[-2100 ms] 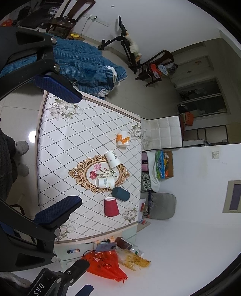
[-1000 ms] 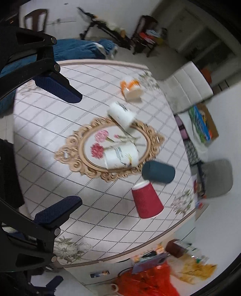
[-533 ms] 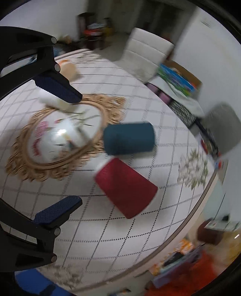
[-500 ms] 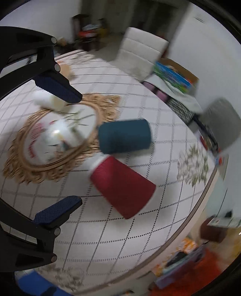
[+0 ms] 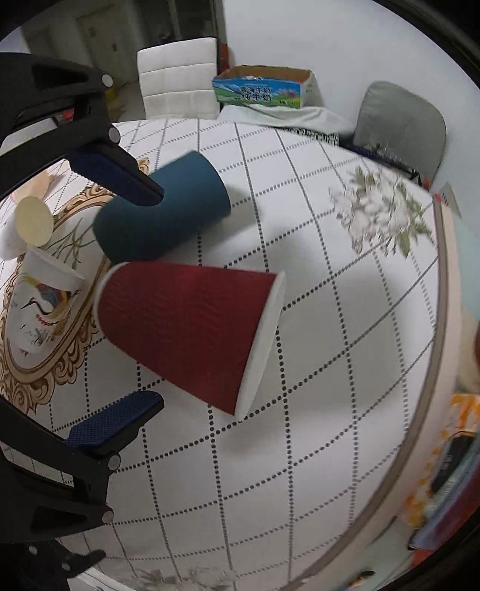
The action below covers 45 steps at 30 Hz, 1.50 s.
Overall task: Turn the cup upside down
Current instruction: 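Reach the left gripper to the red ribbed cup lying on its side and grasp it, then lift the red cup with the left gripper and carry it toward the right gripper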
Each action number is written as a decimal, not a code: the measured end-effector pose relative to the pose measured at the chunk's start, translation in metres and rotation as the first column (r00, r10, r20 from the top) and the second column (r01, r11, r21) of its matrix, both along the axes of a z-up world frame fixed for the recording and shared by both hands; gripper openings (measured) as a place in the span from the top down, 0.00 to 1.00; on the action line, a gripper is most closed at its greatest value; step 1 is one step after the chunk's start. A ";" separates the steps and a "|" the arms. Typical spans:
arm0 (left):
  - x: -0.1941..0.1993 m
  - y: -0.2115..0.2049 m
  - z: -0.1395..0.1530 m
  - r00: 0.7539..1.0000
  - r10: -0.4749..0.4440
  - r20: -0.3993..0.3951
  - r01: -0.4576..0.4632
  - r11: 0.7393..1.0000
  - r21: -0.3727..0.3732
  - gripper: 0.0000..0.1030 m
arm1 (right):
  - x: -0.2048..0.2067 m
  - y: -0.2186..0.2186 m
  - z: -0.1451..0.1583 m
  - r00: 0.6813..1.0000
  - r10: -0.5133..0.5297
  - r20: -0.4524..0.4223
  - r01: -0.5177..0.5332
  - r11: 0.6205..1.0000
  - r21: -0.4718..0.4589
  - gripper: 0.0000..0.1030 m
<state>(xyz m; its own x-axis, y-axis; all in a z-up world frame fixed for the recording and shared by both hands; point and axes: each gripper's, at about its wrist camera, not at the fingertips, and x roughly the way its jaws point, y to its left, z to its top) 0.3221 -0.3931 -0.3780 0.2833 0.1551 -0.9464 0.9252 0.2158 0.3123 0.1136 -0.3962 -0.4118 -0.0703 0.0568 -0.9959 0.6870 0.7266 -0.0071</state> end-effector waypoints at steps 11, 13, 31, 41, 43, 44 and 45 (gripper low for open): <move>0.008 -0.011 -0.023 0.998 -0.037 -0.041 0.038 0.999 0.011 0.11 | 0.034 -0.018 0.002 1.000 -0.003 0.000 0.003 1.000 -0.001 0.00; 0.008 -0.011 -0.026 0.998 -0.042 -0.049 0.042 0.999 0.012 0.28 | 0.038 -0.020 0.005 1.000 -0.004 -0.002 0.004 1.000 -0.001 0.00; 0.007 -0.010 -0.002 0.996 0.060 -0.064 -0.065 0.994 -0.083 0.30 | 0.017 -0.031 0.018 0.999 -0.045 0.003 0.045 0.999 -0.014 0.00; 0.005 0.006 0.029 0.933 0.278 -0.227 -0.306 0.947 -0.098 0.30 | -0.006 -0.059 0.028 0.996 -0.077 0.033 0.078 0.997 -0.005 0.00; 0.000 0.015 0.033 0.910 0.325 -0.256 -0.357 0.930 -0.091 0.30 | -0.010 -0.064 0.031 0.997 -0.067 0.040 0.068 0.998 0.001 0.00; -0.002 0.020 0.035 0.897 0.350 -0.269 -0.385 0.919 -0.088 0.30 | -0.011 -0.066 0.032 0.997 -0.060 0.042 0.060 0.998 0.005 0.00; -0.005 0.027 0.037 0.879 0.379 -0.288 -0.417 0.905 -0.083 0.30 | -0.012 -0.067 0.032 0.998 -0.050 0.044 0.049 0.999 0.011 0.00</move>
<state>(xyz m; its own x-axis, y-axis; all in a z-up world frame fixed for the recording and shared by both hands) 0.3169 -0.3665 -0.3406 -0.0327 0.0650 -0.9973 0.7950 0.6065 0.0135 0.1018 -0.4633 -0.3796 -0.0227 0.0688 -0.9974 0.7216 0.6917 0.0312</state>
